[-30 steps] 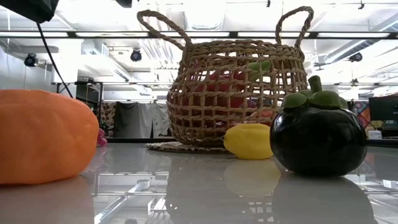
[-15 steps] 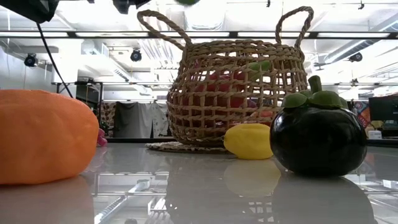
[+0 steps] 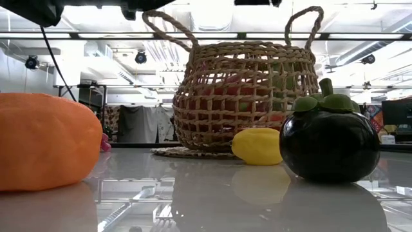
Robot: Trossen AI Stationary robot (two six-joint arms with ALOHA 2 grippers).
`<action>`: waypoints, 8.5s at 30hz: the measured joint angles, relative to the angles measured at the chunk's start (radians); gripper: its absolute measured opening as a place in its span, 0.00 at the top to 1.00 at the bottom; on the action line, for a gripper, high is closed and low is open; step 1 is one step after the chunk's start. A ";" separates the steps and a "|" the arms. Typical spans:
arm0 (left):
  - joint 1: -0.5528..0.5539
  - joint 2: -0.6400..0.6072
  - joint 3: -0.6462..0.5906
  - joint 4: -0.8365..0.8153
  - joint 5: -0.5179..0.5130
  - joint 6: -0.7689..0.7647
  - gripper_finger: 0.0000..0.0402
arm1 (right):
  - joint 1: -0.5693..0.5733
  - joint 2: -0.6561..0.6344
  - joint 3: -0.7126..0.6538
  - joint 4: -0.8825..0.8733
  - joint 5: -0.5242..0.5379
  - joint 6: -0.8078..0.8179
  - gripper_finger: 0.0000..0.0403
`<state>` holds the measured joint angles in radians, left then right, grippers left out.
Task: Build produce basket
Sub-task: Put the green pear into the brown basket, then put the purple mangosteen into the brown basket
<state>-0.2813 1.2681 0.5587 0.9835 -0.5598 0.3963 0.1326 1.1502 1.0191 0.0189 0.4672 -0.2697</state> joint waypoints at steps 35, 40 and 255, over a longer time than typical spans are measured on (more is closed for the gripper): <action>-0.034 -0.034 0.049 -0.227 0.004 -0.251 0.31 | 0.034 -0.155 -0.010 -0.237 -0.311 0.071 0.19; -0.091 -0.073 0.208 -0.783 0.005 -0.617 0.31 | 0.053 -0.169 -0.010 -0.285 -0.311 0.059 0.19; -0.055 -0.088 0.186 -0.677 0.114 -0.229 0.53 | 0.567 0.417 0.248 -0.711 -0.219 1.028 0.19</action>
<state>-0.3367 1.1801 0.7448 0.3065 -0.4454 0.1675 0.6995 1.5675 1.2668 -0.6923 0.2482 0.7582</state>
